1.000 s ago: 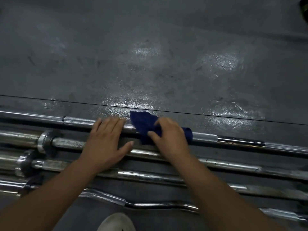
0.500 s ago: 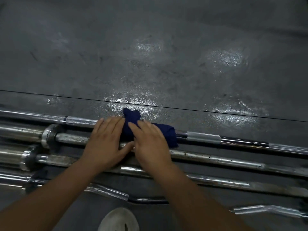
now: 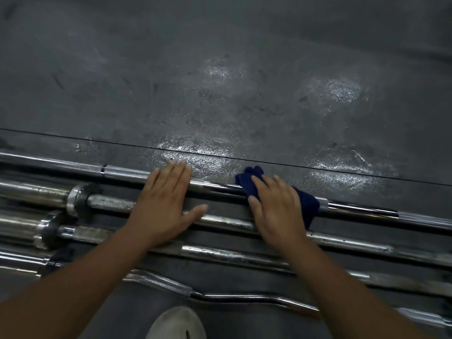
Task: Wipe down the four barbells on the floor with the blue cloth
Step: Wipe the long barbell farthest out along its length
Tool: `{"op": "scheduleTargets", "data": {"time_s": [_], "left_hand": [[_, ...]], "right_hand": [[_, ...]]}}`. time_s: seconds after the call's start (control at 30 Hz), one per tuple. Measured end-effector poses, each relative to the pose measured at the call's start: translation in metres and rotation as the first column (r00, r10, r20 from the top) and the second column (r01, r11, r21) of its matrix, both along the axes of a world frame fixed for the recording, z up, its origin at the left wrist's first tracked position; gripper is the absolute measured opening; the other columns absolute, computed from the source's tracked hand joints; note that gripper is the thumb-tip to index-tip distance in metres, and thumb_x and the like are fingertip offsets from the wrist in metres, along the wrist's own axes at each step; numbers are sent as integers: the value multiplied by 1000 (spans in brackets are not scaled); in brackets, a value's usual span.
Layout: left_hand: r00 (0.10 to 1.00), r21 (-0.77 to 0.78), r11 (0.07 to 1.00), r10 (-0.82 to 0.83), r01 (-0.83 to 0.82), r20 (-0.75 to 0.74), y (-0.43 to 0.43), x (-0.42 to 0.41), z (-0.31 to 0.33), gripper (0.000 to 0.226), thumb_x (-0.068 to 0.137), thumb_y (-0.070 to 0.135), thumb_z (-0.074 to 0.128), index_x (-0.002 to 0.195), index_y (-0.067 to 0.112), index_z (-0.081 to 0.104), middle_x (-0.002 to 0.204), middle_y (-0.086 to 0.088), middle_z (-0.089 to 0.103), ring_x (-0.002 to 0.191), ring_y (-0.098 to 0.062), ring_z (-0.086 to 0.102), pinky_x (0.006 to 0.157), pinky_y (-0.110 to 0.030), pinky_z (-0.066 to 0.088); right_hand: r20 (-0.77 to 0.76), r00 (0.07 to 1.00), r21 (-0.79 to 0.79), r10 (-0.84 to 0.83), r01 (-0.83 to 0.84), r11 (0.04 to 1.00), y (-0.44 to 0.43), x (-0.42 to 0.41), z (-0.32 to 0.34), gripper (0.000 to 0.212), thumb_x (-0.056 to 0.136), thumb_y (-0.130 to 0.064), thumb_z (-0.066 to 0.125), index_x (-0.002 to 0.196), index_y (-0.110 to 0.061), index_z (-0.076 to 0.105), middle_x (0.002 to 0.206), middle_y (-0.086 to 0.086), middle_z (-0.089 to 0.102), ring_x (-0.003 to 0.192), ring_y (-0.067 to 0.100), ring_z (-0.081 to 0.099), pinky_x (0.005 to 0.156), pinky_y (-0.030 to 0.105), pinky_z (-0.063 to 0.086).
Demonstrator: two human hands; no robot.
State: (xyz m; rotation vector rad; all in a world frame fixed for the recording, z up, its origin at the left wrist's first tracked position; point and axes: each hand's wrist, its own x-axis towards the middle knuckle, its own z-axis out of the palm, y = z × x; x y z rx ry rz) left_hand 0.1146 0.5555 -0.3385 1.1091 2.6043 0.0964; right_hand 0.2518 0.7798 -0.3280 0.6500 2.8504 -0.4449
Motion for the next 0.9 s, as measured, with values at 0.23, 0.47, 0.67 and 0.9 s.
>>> {"op": "scheduleTargets", "data": {"time_s": [0.23, 0.47, 0.67, 0.9], "left_hand": [[1000, 19, 1000, 8, -8, -21, 8, -5, 2, 97, 88, 81, 14, 159, 15, 2, 167, -3, -4, 152, -18, -11, 123, -46, 0], [1000, 30, 999, -25, 26, -18, 12, -14, -3, 97, 88, 76, 25, 159, 12, 9, 167, -6, 4, 153, -20, -2, 123, -46, 3], [1000, 18, 1000, -3, 3, -13, 17, -17, -2, 98, 87, 80, 16, 158, 17, -8, 165, -3, -14, 151, -18, -17, 123, -47, -4], [1000, 0, 1000, -12, 12, -20, 21, -18, 1, 99, 86, 78, 19, 158, 10, 10, 166, -8, 5, 153, -21, -4, 123, -46, -1]], "right_hand": [[-103, 929, 35, -354, 359, 933, -34, -32, -7, 47, 101, -32, 40, 146, -19, 42, 154, 5, 38, 145, 31, 25, 119, 48, 16], [-118, 985, -4, 128, -129, 992, -30, -60, -6, 49, 96, -32, 47, 144, -23, 44, 144, 3, 49, 133, 25, 43, 114, 42, 27], [-114, 976, 151, -184, 200, 968, 35, -1, -18, 43, 95, -28, 46, 138, -21, 52, 139, 5, 54, 131, 30, 44, 113, 52, 28], [-126, 965, 65, 228, -221, 973, -30, -57, -17, 56, 97, -34, 52, 149, -25, 35, 150, 6, 42, 140, 28, 36, 117, 46, 24]]}}
